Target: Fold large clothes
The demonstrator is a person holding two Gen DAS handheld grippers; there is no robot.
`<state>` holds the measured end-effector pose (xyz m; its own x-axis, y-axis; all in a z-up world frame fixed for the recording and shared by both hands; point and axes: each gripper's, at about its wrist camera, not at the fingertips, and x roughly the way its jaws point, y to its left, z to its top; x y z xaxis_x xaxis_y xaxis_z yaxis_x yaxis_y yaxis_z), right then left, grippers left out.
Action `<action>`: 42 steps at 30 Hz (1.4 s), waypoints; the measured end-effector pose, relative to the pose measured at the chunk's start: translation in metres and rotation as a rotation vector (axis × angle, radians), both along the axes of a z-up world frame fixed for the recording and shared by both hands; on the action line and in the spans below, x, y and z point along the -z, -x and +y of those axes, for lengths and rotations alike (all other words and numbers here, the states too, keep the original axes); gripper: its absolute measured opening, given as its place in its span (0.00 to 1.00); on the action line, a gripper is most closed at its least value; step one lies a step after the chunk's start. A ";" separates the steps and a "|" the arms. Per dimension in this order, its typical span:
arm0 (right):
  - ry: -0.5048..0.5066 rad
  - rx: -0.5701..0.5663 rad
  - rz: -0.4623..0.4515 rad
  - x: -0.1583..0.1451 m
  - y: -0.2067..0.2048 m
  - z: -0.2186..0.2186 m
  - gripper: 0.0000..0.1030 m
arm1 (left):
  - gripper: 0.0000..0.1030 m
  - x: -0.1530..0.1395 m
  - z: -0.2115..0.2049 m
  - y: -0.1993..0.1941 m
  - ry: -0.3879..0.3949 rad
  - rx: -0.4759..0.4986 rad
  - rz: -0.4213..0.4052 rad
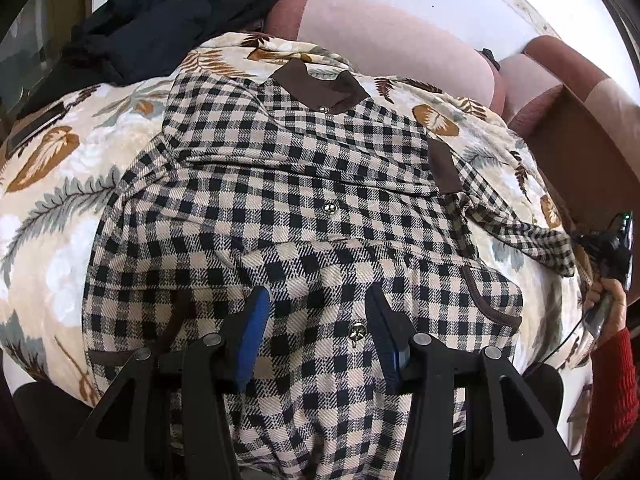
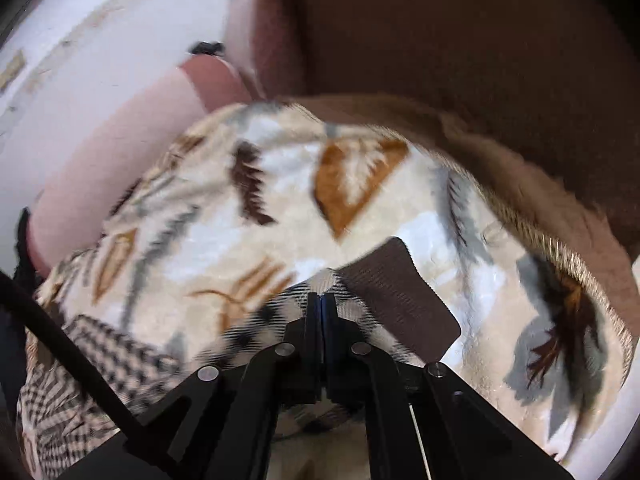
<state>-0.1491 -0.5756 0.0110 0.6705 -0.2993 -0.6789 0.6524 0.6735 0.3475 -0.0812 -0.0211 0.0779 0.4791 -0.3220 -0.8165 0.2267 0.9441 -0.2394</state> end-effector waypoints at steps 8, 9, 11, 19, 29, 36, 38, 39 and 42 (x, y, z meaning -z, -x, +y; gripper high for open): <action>-0.100 -0.123 -0.008 -0.015 -0.014 0.032 0.08 | 0.47 -0.001 0.014 0.005 0.023 -0.018 -0.003; -0.134 -0.110 0.026 -0.007 -0.020 0.028 0.33 | 0.47 -0.001 0.016 0.005 0.026 -0.022 -0.004; -0.164 -0.060 0.128 0.013 -0.040 0.018 0.61 | 0.47 -0.001 0.019 0.005 0.036 -0.029 -0.005; -0.133 0.095 0.419 0.063 -0.093 0.010 0.60 | 0.47 0.005 0.023 0.006 0.042 -0.042 0.013; -0.093 0.054 0.086 0.021 -0.050 0.017 0.04 | 0.47 0.011 0.039 0.003 0.078 -0.074 0.014; 0.036 -0.354 -0.099 -0.064 -0.092 0.143 0.04 | 0.47 0.014 0.059 0.000 0.106 -0.132 0.017; 0.055 -0.468 -0.112 -0.073 -0.109 0.188 0.04 | 0.47 0.013 0.068 0.001 0.111 -0.154 0.010; 0.058 -0.550 -0.113 -0.073 -0.124 0.222 0.04 | 0.47 0.012 0.073 0.001 0.112 -0.166 0.007; 0.070 -0.715 -0.081 -0.057 -0.152 0.298 0.04 | 0.47 0.010 0.093 0.001 0.120 -0.212 0.000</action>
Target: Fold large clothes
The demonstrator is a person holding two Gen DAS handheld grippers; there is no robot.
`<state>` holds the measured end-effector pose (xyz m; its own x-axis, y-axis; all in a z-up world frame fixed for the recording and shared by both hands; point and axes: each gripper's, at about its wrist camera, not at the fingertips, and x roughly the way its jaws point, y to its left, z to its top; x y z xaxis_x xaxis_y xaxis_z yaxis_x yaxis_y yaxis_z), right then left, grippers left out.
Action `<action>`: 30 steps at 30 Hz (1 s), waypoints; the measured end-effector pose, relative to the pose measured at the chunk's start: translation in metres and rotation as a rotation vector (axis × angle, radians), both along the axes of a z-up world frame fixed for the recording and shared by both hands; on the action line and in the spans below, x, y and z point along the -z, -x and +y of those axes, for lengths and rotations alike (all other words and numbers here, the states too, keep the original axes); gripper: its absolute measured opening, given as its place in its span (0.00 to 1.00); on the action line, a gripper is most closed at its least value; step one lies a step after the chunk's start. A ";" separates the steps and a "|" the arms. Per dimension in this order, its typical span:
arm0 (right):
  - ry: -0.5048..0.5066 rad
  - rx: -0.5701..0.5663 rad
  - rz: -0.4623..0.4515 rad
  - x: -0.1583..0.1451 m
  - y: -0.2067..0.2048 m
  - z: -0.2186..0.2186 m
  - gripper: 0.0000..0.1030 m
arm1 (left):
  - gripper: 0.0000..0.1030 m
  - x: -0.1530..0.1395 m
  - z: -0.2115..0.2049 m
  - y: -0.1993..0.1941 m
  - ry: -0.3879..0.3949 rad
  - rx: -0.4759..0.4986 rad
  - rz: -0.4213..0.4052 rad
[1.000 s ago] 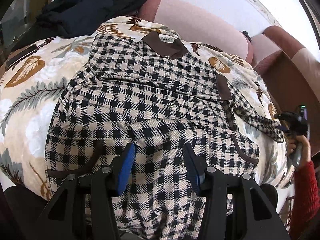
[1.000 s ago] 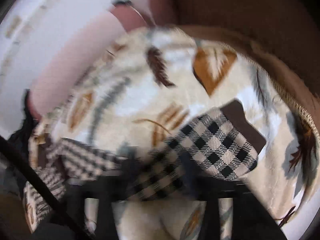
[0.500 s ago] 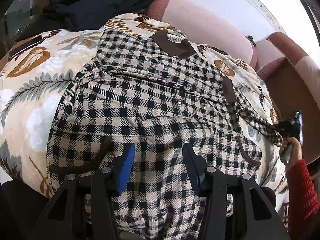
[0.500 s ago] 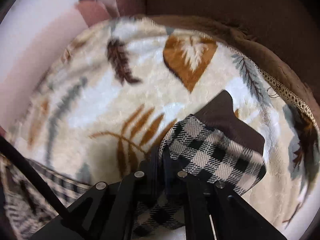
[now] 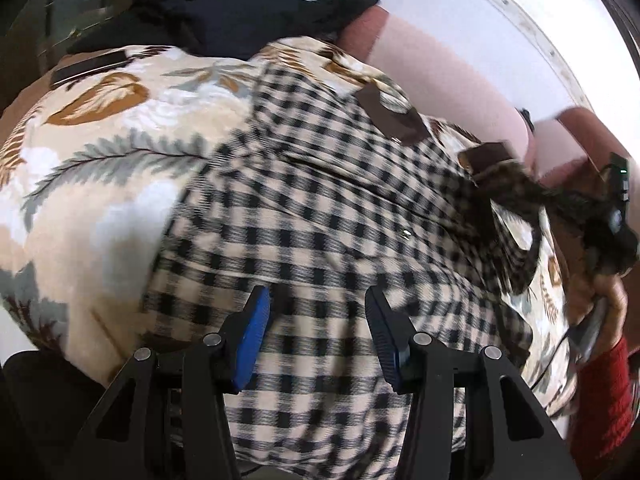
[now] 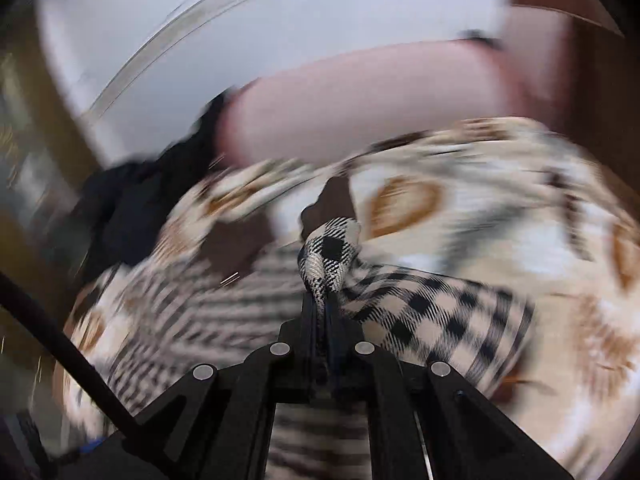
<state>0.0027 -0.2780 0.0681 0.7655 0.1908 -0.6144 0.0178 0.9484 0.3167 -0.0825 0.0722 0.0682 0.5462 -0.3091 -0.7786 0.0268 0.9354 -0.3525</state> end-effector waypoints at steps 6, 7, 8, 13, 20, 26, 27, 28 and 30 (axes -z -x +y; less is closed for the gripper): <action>-0.034 -0.300 0.183 0.076 -0.029 0.106 0.07 | 0.48 -0.008 0.028 -0.004 -0.006 -0.054 -0.018; -0.030 -0.327 0.216 0.087 -0.028 0.116 0.08 | 0.49 -0.010 0.029 -0.007 -0.011 -0.055 -0.023; -0.021 -0.338 0.225 0.092 -0.021 0.121 0.12 | 0.50 -0.011 0.029 -0.010 -0.011 -0.053 -0.026; -0.063 -0.336 0.187 0.086 0.017 0.093 0.25 | 0.52 -0.018 0.012 -0.043 0.011 0.002 -0.044; -0.118 -0.182 0.115 0.062 0.062 0.024 0.33 | 0.56 -0.016 -0.074 -0.120 -0.016 0.213 -0.081; -0.116 -0.097 0.102 0.061 0.077 -0.002 0.33 | 0.51 0.014 -0.145 -0.178 -0.067 0.331 -0.022; -0.110 -0.083 0.103 0.062 0.080 -0.006 0.33 | 0.21 0.022 -0.154 -0.186 -0.060 0.354 0.019; -0.104 -0.073 0.104 0.062 0.082 -0.010 0.33 | 0.06 0.028 -0.158 -0.192 -0.046 0.369 0.061; -0.087 -0.052 0.103 0.064 0.083 -0.016 0.33 | 0.06 0.020 -0.158 -0.196 -0.023 0.351 0.054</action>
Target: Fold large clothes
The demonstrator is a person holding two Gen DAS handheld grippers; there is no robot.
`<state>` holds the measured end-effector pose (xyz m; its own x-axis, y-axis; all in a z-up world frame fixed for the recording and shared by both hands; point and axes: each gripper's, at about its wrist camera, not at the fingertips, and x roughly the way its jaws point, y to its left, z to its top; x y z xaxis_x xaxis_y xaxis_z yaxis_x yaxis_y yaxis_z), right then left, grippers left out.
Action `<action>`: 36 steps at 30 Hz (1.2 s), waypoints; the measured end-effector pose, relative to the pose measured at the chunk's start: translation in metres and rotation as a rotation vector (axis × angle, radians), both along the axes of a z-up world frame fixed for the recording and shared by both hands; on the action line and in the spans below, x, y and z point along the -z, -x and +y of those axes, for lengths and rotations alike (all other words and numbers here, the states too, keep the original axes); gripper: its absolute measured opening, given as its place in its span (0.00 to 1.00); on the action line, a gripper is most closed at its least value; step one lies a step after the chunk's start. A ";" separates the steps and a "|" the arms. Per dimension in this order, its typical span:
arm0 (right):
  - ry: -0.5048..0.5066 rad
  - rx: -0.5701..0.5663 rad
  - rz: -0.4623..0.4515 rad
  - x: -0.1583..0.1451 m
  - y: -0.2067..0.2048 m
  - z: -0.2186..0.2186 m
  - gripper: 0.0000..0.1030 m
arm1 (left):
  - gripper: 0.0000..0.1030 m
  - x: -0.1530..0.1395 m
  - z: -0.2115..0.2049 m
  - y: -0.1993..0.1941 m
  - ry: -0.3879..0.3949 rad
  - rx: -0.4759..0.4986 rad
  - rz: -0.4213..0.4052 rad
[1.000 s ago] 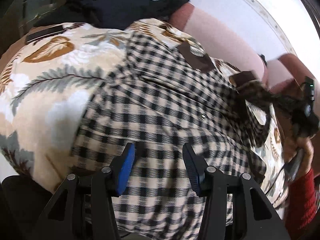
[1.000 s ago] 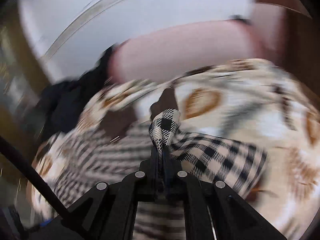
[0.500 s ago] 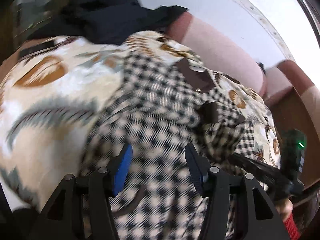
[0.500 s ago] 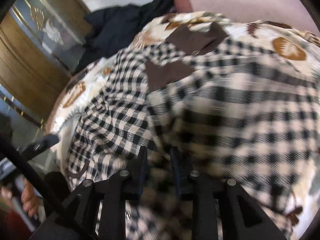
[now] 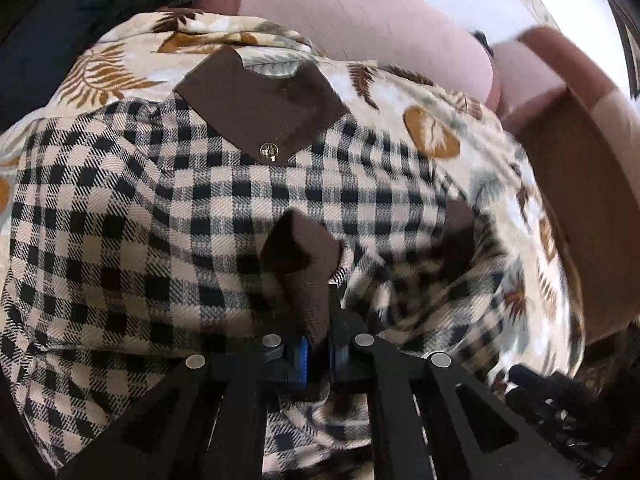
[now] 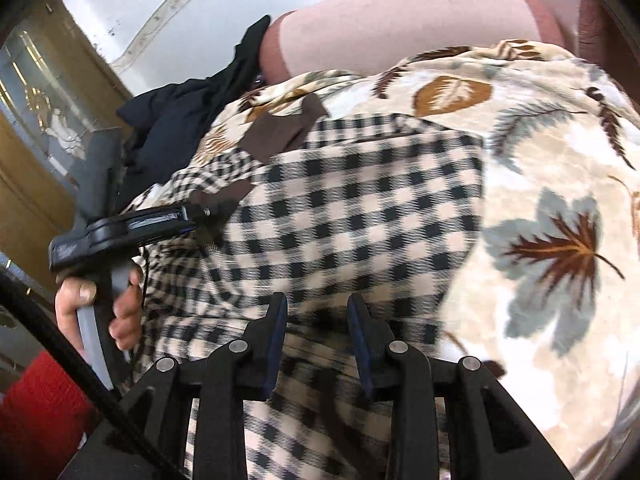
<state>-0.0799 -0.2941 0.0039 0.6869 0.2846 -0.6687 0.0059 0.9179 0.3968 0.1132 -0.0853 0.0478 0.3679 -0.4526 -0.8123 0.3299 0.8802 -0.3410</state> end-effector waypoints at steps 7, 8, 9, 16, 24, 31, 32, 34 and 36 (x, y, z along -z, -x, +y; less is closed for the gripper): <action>0.026 0.026 -0.020 -0.009 -0.021 -0.012 0.33 | 0.06 -0.069 0.080 0.014 0.051 -0.218 -0.229; 0.031 0.026 -0.027 -0.011 -0.027 -0.010 0.33 | 0.06 -0.072 0.095 0.016 0.020 -0.273 -0.266; 0.037 0.021 -0.035 -0.013 -0.037 -0.007 0.33 | 0.06 -0.070 0.108 0.014 -0.014 -0.318 -0.287; 0.122 -0.017 0.004 -0.003 -0.109 0.031 0.33 | 0.10 0.012 0.147 -0.009 -0.130 -0.386 -0.120; 0.237 0.061 0.117 0.028 -0.146 0.019 0.30 | 0.19 0.029 0.162 -0.011 -0.093 -0.370 -0.073; 0.232 0.148 0.092 0.005 -0.109 -0.012 0.41 | 0.52 -0.011 0.192 0.026 -0.079 -0.392 -0.135; 0.209 0.154 0.087 0.002 -0.097 -0.021 0.44 | 0.53 -0.012 0.199 0.034 -0.072 -0.396 -0.126; 0.155 0.167 0.090 0.002 -0.073 -0.038 0.46 | 0.54 -0.007 0.211 0.046 -0.054 -0.397 -0.088; 0.084 0.183 0.109 0.008 -0.051 -0.057 0.48 | 0.54 0.005 0.222 0.061 -0.037 -0.399 -0.043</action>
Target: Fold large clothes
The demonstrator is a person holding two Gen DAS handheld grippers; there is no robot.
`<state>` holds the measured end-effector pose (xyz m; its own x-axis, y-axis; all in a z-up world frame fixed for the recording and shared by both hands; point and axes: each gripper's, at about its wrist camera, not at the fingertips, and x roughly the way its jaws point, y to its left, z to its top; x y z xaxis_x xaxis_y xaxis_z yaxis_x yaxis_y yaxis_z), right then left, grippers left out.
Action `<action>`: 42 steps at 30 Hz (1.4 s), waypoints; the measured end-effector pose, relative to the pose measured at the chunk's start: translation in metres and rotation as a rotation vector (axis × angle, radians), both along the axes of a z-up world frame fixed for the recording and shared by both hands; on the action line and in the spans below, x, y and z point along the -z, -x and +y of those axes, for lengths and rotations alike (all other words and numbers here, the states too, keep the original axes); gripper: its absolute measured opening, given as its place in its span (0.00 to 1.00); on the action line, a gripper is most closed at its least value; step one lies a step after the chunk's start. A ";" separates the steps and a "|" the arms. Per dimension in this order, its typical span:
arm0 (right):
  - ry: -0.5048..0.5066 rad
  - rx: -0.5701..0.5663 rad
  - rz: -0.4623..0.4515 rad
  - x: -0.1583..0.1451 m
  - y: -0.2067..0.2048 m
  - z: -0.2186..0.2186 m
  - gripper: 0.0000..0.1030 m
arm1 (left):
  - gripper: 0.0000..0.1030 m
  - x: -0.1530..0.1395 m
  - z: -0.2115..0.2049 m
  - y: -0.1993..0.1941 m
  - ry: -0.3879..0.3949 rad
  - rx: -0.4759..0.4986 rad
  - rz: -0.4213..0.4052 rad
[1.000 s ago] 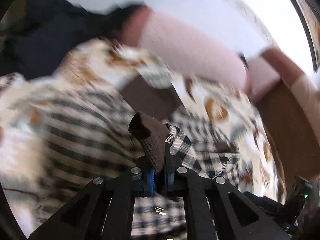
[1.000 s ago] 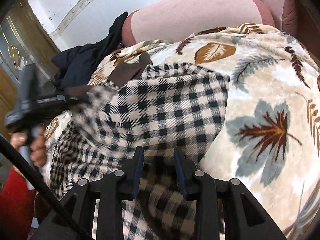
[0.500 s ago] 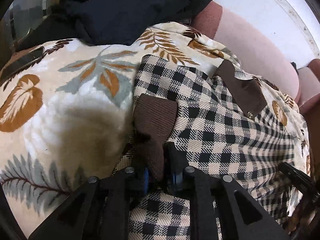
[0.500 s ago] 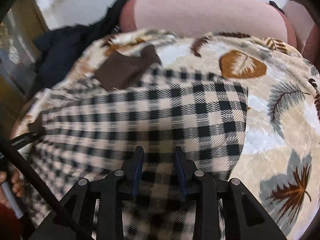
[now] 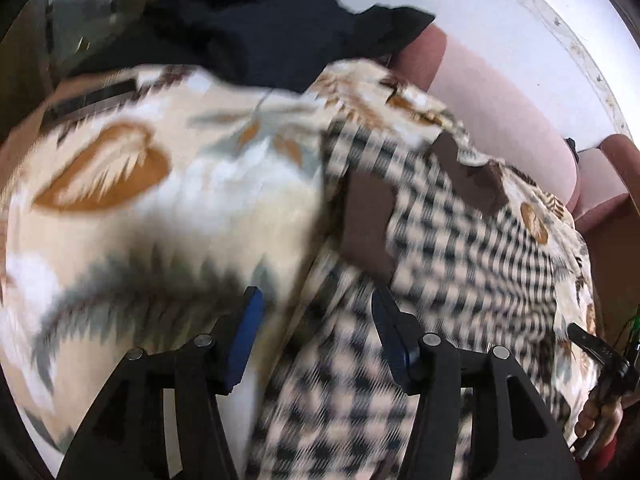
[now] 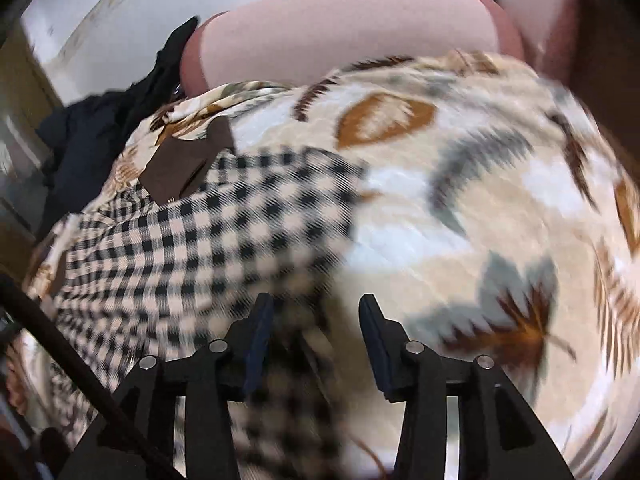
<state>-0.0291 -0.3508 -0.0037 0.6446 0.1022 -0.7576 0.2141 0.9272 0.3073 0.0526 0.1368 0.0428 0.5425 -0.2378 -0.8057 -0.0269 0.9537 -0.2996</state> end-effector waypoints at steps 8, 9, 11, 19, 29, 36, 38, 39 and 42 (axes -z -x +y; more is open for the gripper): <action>-0.324 0.037 0.047 0.056 0.079 -0.044 0.52 | 0.54 0.031 0.009 0.045 0.041 0.013 0.031; -0.375 0.027 0.017 0.060 0.090 -0.043 0.52 | 0.54 0.032 0.008 0.049 0.061 0.025 0.036; -0.472 -0.023 -0.002 0.064 0.101 -0.039 0.52 | 0.54 0.034 0.006 0.055 0.104 0.046 0.044; -0.690 -0.145 -0.037 0.085 0.138 -0.011 0.52 | 0.51 0.039 0.007 0.096 0.203 0.117 0.035; -0.758 -0.253 -0.014 0.093 0.167 0.019 0.52 | 0.41 0.049 0.012 0.141 0.266 0.139 0.042; -0.741 -0.287 0.010 0.096 0.179 0.039 0.52 | 0.41 0.058 0.017 0.158 0.300 0.136 0.031; -0.738 -0.292 0.014 0.097 0.182 0.042 0.52 | 0.41 0.060 0.019 0.160 0.311 0.138 0.028; -0.740 -0.294 0.015 0.098 0.184 0.043 0.52 | 0.41 0.060 0.019 0.162 0.313 0.140 0.025; -0.749 -0.298 0.011 0.100 0.183 0.049 0.52 | 0.44 0.062 0.019 0.167 0.314 0.158 0.023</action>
<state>-0.2125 -0.3021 -0.1034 0.5030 0.7521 -0.4259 -0.0028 0.4941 0.8694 -0.1143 0.1561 -0.0189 0.4620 -0.5556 -0.6913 0.1036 0.8079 -0.5801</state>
